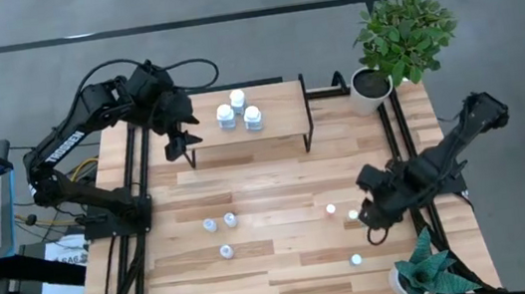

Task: Pick and place medicine bottles onto shelf by color
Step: Put the yellow pill bottle on the shelf

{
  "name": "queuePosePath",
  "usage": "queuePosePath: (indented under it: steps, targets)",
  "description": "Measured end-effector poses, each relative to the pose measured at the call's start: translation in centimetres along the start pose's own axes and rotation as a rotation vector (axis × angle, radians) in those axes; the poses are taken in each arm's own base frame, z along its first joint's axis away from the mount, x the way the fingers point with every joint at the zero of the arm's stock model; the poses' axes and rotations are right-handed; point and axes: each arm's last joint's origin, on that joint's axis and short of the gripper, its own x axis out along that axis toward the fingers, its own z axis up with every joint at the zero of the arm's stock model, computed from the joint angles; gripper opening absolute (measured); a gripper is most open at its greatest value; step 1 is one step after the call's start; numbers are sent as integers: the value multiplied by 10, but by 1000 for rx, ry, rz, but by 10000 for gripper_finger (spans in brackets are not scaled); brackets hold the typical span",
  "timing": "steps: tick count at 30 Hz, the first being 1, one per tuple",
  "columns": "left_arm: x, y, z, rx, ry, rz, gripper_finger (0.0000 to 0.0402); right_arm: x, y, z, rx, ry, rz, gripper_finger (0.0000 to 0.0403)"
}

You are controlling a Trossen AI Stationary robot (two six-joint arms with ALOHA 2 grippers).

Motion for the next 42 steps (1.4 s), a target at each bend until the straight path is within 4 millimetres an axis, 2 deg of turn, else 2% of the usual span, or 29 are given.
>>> queuePosePath:
  steps: [3, 6, 8, 13, 18, 25, 31, 37, 42]
  targets:
    - [2, -9, -2, 21, 15, -115, 242, 9, 5, -6, -19, 1, 6, 249]
    - [17, -21, -5, 45, 56, -197, 242, 16, 7, -8, -14, 3, -6, 249]
    - [32, -30, -9, 57, 106, -219, 242, 25, 5, -8, 34, 2, -17, 249]
    - [84, -53, -24, 128, 164, -230, 242, 48, 3, -11, 116, 25, -21, 249]
    - [123, -69, -27, 152, 25, -187, 242, 61, 0, -10, 171, 32, -27, 249]
    - [160, -83, -36, 210, -158, -125, 242, 68, 6, -9, 173, 13, 47, 249]
    - [175, -86, -46, 208, -220, -125, 242, 81, 2, -15, 177, 28, 34, 249]
    - [177, -84, -52, 202, -160, -87, 242, 95, 2, -20, 191, 34, 76, 249]
    - [177, -84, -52, 202, -154, -82, 242, 97, 3, -20, 192, 29, 93, 249]
